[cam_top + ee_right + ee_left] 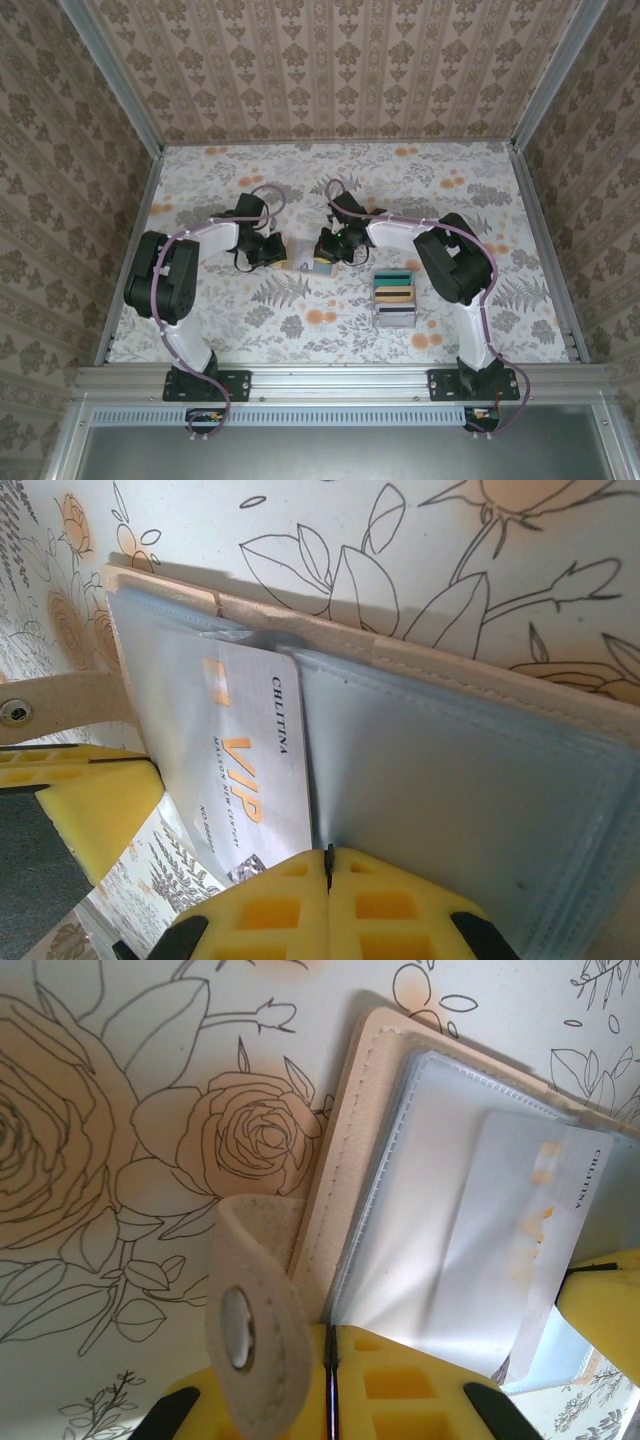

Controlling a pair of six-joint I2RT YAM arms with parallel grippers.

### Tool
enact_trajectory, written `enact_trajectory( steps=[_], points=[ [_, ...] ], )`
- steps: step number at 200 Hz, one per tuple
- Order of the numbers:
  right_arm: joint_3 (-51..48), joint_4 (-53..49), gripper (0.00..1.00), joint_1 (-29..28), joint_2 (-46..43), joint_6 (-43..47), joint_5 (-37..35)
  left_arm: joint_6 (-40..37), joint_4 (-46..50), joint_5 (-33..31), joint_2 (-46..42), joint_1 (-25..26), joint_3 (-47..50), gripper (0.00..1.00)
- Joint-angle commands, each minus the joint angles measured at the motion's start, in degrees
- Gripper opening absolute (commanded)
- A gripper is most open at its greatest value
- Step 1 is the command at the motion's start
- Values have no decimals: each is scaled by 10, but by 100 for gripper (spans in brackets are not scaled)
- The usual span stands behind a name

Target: Take the credit cards out of the card holder

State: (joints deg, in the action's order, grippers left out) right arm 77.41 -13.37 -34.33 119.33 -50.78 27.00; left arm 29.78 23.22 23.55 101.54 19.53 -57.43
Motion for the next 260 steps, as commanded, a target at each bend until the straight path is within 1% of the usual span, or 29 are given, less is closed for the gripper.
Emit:
enact_trajectory(
  steps=[1, 15, 24, 69, 129, 142, 166, 192, 260],
  points=[
    [1, 8, 13, -2, -5, 7, 2, -6, 19, -7, 8, -2, 2, 10],
    [8, 10, 19, -6, 1, 6, 2, -6, 19, -7, 9, -1, 2, 9],
    [15, 9, 20, -8, 7, 7, 2, -5, 19, -7, 9, -1, 2, 9],
    [36, 3, 21, -11, 31, 7, 2, -4, 18, -4, 11, 4, 1, 9],
    [45, 9, 21, -15, 42, 0, 6, -3, 17, -3, 11, 9, 1, 9],
    [47, 10, 18, -15, 44, -1, 7, -3, 19, -3, 10, 9, 0, 9],
    [44, 5, 0, -15, 42, -1, 3, -3, 20, -5, 9, 9, 0, 9],
    [30, 4, 0, -13, 29, 0, -3, -3, 24, -9, 10, 8, -2, 9],
    [-45, 3, 0, 6, -47, 10, -35, -7, 25, -10, 10, 3, -4, 9]
  ],
)
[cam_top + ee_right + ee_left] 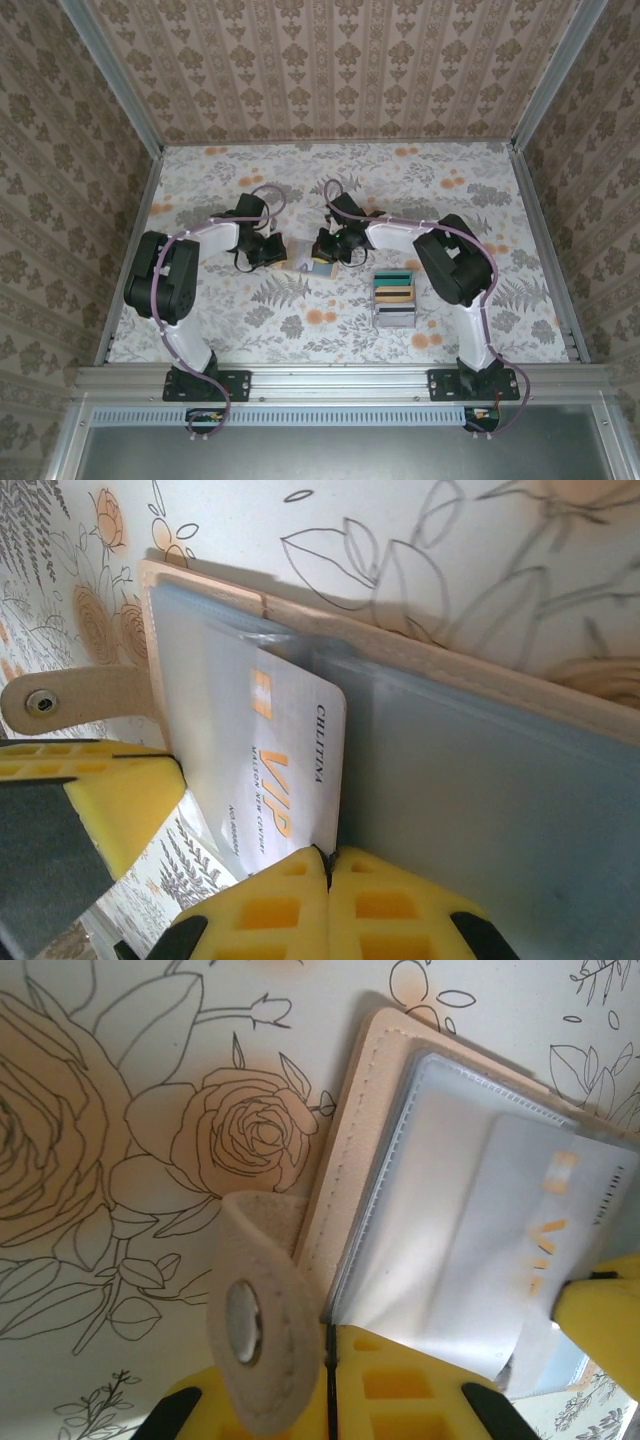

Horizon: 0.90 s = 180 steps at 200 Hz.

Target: Take the credit cards out of the card holder

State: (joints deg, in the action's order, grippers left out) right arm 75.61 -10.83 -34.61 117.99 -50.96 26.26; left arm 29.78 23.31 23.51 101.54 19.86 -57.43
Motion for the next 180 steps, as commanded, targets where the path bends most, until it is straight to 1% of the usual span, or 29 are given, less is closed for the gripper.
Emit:
enact_trajectory(
  steps=[1, 46, 85, 105, 116, 131, 138, 159, 180],
  points=[
    [-28, -23, 0, 9, -34, 13, -28, -7, 24, -9, 10, 0, -4, 9],
    [-51, -39, 0, 19, -75, 27, -34, -9, 25, -5, 9, 0, -8, 9],
    [-60, -72, 0, 23, -106, 43, -59, -9, 24, 1, 2, 0, -13, 10],
    [-55, -95, 0, 24, -132, 62, -77, -7, 24, 4, -12, 0, -15, 12],
    [-45, -118, 0, 25, -145, 80, -86, -8, 28, 9, -22, 0, -19, 18],
    [-26, -158, 0, 24, -166, 110, -97, -7, 33, 15, -41, 0, -25, 31],
    [-16, -178, 0, 24, -175, 127, -103, -8, 35, 18, -52, 1, -29, 36],
    [17, -250, 0, 23, -202, 182, -122, -9, 44, 22, -90, 0, -39, 48],
    [43, -319, 0, 19, -233, 245, -142, -10, 51, 23, -127, 0, -43, 57]
  ],
)
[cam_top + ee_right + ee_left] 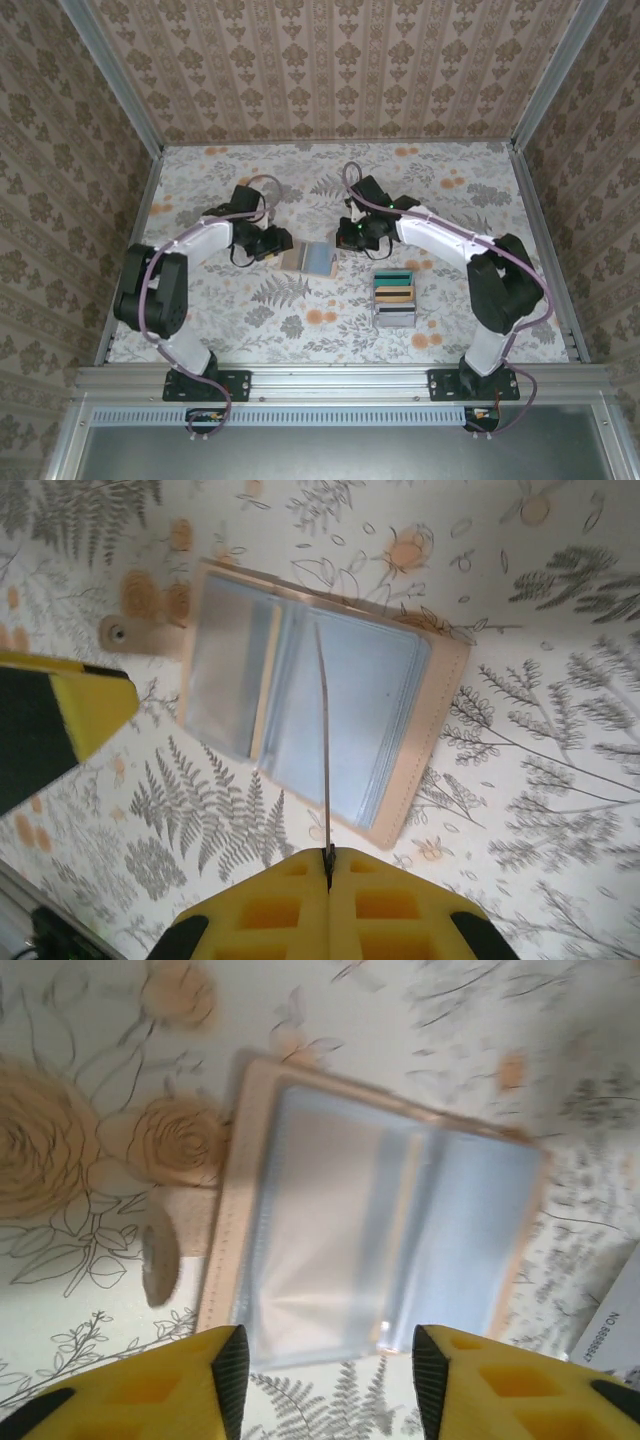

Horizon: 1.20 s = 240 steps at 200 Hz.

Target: Take the credit cards out of the card holder

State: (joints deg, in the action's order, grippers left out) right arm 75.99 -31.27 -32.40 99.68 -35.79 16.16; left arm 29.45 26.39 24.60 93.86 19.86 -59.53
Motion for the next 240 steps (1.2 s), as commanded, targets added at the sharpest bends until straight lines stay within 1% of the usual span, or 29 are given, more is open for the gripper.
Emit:
enact_trajectory(
  steps=[1, 31, 43, 48, 57, 68, 83, 86, 106, 121, 137, 162, 183, 240],
  points=[
    [40, -117, 0, -4, -51, 97, -41, -8, 21, 12, -52, 0, -22, 57],
    [67, -217, 0, -19, -95, 200, -78, -6, 22, 16, -104, -3, -14, 66],
    [71, -254, 0, -26, -114, 250, -100, -7, 22, 18, -123, -5, -10, 77],
    [71, -270, 0, -29, -123, 274, -107, -8, 22, 18, -131, -6, -8, 80],
    [66, -293, 0, -35, -142, 322, -119, -9, 21, 18, -145, -7, -3, 92],
    [52, -316, 0, -43, -167, 377, -135, -11, 21, 19, -162, -9, 1, 98],
    [26, -345, 0, -52, -196, 456, -149, -14, 21, 20, -183, -14, 8, 99],
    [20, -350, 0, -53, -214, 471, -151, -14, 21, 21, -187, -15, 11, 99],
    [-14, -379, 0, -64, -258, 552, -165, -16, 22, 24, -209, -21, 21, 99],
    [-37, -393, 0, -74, -279, 596, -181, -14, 22, 25, -219, -24, 28, 99],
    [-53, -408, 0, -80, -279, 630, -203, -10, 20, 26, -227, -26, 36, 99],
    [-79, -422, 0, -100, -259, 671, -244, -7, 20, 27, -235, -25, 45, 99],
    [-99, -409, 0, -124, -249, 695, -266, -8, 26, 23, -242, -26, 47, 99],
    [-124, -375, 0, -151, -220, 719, -260, -3, 30, 14, -250, -27, 57, 99]
  ],
)
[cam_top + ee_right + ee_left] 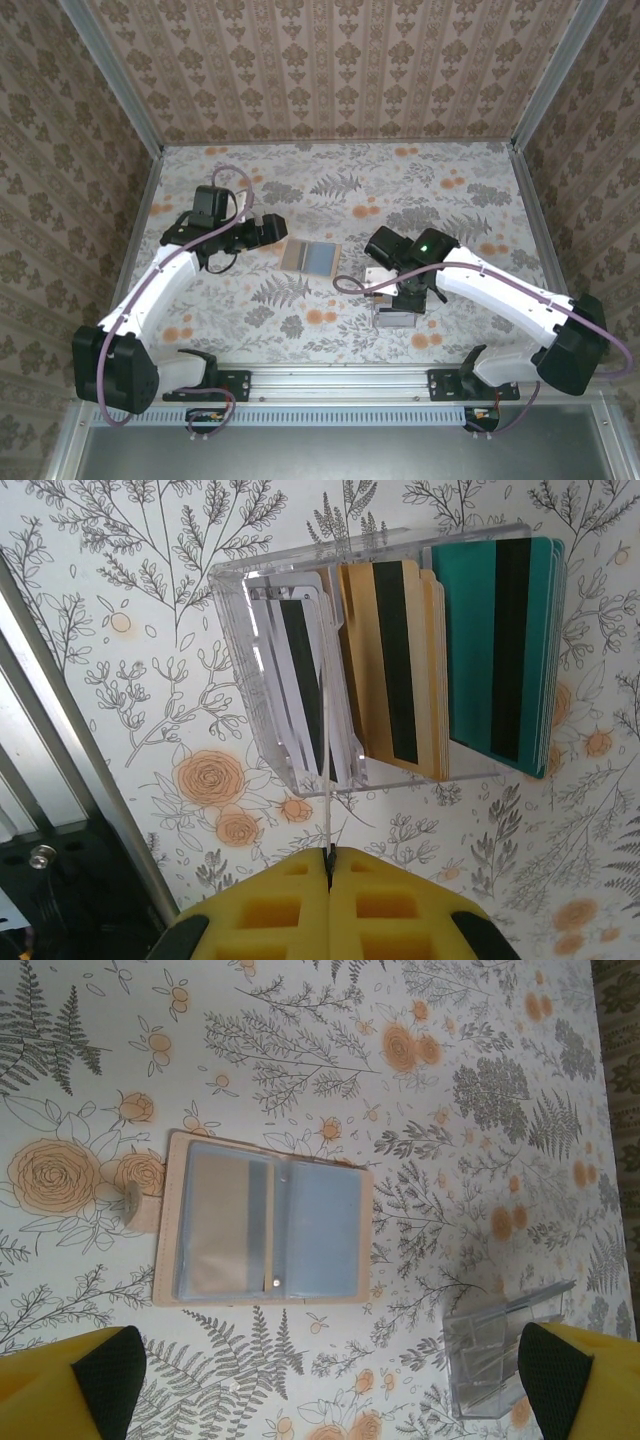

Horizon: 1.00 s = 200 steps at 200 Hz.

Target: Take the credit cards out of the card holder

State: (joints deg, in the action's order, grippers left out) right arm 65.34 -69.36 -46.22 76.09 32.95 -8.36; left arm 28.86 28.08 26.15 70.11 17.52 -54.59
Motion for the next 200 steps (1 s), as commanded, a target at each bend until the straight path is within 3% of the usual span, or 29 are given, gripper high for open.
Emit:
enact_trajectory(
  steps=[1, 148, 175, 200],
  points=[
    [-19, 7, 0, -13, 16, 32, -15, 3, 14, -1, -12, -4, 8, 99],
    [-79, 111, 0, -16, 61, 25, -25, 1, 27, -7, -20, -10, 12, 100],
    [-76, 128, 19, -15, 65, 6, -52, -2, 28, -7, -23, -11, 13, 100],
    [-59, 133, 23, -11, 69, -23, -63, -4, 29, -5, -19, -12, 13, 100]
  ],
)
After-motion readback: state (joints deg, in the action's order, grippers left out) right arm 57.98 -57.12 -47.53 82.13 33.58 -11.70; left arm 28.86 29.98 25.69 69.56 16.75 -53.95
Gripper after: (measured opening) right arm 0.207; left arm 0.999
